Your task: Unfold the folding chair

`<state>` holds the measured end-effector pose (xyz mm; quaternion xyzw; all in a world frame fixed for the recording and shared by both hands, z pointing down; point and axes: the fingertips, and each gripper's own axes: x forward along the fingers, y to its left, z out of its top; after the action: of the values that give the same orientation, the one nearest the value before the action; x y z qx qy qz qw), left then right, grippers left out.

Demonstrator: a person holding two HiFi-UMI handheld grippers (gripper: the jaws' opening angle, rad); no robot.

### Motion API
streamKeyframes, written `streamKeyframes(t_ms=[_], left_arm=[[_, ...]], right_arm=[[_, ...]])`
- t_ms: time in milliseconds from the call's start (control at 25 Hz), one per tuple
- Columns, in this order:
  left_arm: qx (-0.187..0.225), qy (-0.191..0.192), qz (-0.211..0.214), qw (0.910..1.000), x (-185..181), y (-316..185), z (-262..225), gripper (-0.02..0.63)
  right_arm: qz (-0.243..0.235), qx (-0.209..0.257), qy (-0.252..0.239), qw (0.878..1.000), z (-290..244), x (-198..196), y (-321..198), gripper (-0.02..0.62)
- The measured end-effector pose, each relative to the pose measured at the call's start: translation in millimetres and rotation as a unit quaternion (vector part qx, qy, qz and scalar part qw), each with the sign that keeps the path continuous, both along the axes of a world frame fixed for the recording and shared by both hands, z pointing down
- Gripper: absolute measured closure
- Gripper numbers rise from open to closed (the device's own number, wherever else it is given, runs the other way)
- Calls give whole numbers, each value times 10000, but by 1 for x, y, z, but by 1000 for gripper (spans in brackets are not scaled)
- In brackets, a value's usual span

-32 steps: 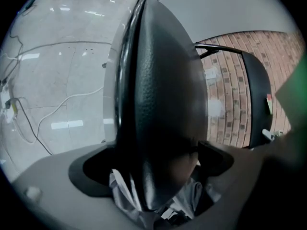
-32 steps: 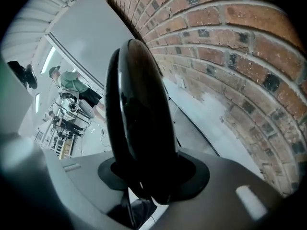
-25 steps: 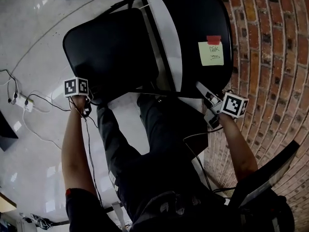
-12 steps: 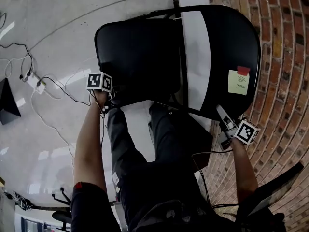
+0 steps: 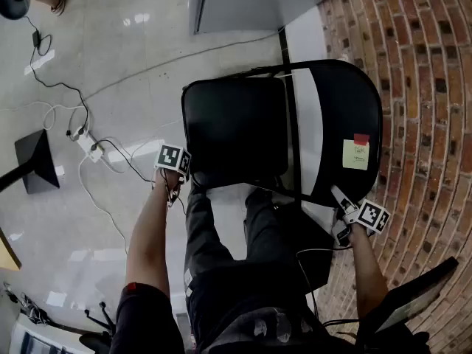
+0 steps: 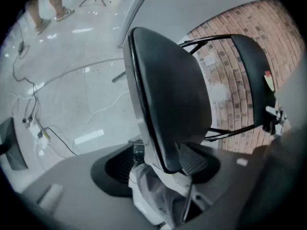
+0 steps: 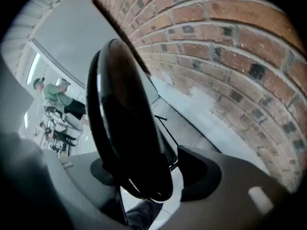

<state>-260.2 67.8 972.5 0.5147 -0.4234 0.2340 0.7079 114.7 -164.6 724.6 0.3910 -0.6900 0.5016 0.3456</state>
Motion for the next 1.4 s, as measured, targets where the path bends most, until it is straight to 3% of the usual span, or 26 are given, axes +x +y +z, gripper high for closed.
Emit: streamKeyframes(t_ms=[40,160,280,440,600,720,800,880,960,1080,1120,1200,1240,1320,1400], left_arm=[[75,-246,96,9996,-11,-2,-7,338],[467,-1085,608,9911,-42,-10,-33,595],[608,-1179,767,9882,-59,-13,-65,603],[721,-1513,674,9835,-86,-22,-110,604],[909,-1908,594,9756,-119,-36,-153,604],[1137,-2094,545,9697,-129,-56,-188,604],[1417,-2204,91,9650,-130,-69,-222,604],[2027,-2282,-754,9493,-136,-92,-267,604],[2611,-2147,-1273,9325,-131,-115,-311,604],[3205,-1614,-1040,9276,-91,-142,-365,604],[3412,-1488,-854,9242,-76,-152,-384,604],[3919,-1453,-441,9074,-48,-172,-426,604],[4207,-1602,-176,8928,-35,-180,-448,606],[4724,-2169,432,8532,-9,-197,-494,606],[5180,-2752,949,8043,21,-213,-539,606]], right_arm=[[213,5,-43,9998,1,3,-2,262],[480,141,39,9987,0,12,0,192],[587,372,215,9974,-7,19,3,167],[1143,853,431,9888,-43,42,3,158],[1347,1609,500,9765,-91,41,-20,158],[1496,2219,235,9632,-136,27,-35,167],[1426,2566,-123,9559,-167,10,-45,201],[1348,2851,-529,9475,-195,-12,-52,273],[1283,3054,-984,9384,-217,-37,-52,377],[820,3240,-1574,9293,-246,-73,-45,594],[574,3249,-1777,9271,-255,-84,-41,594],[11,3239,-2274,9184,-270,-104,-31,594],[-269,3245,-2527,9111,-278,-113,-26,594],[-737,3257,-2948,8953,-295,-123,-19,594],[-1033,3249,-3281,8810,-312,-124,-11,594]])
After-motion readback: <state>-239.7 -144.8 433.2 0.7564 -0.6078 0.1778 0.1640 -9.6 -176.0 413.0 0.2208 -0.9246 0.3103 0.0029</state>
